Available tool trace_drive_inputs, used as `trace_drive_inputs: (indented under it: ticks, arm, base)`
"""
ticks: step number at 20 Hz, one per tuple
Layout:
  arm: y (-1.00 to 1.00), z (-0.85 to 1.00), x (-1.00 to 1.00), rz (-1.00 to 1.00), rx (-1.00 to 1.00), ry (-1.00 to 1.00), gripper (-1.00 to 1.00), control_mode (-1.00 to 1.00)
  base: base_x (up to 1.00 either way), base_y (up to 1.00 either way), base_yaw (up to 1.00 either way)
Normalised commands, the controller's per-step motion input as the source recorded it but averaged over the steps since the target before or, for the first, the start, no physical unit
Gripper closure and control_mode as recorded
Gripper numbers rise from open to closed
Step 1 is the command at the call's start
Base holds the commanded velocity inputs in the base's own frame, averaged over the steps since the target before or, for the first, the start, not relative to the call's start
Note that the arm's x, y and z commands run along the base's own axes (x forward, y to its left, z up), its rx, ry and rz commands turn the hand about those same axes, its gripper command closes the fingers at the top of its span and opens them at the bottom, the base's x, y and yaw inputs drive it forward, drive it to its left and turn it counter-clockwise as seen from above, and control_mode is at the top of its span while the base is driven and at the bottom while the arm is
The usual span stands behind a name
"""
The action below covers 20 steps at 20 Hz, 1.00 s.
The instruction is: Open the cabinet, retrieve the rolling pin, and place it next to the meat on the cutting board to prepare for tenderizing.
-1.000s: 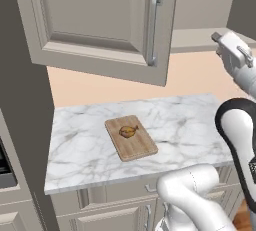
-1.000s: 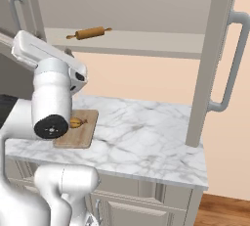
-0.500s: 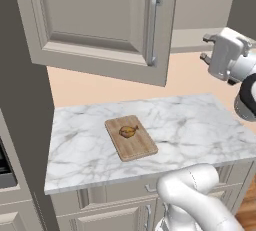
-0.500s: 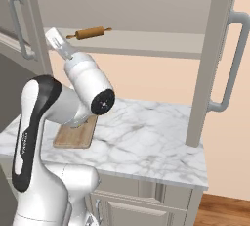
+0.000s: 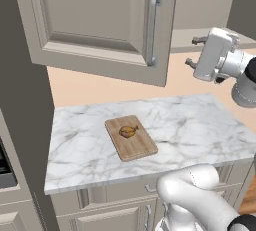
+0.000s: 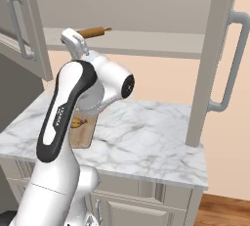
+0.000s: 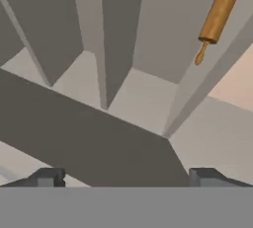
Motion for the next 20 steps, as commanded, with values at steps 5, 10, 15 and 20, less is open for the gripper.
trace_drive_inputs:
  ticks: [5,10,15,20]
  arm:
    - [0.39,-0.22,0.35,0.28,0.0,0.18,-1.0,-1.0]
    - [0.39,-0.16,0.35,0.28,0.0,0.18,-1.0,-1.0]
    - [0.3,-0.05,0.33,0.26,0.02,0.17,-1.0,-1.0]
    - [0.41,0.0,-0.16,0.24,0.0,0.05,-1.0,-1.0]
  base:
    - [0.0,0.0,0.0]
    - [0.0,0.0,0.0]
    - [0.0,0.0,0.0]
    - [0.0,0.0,0.0]
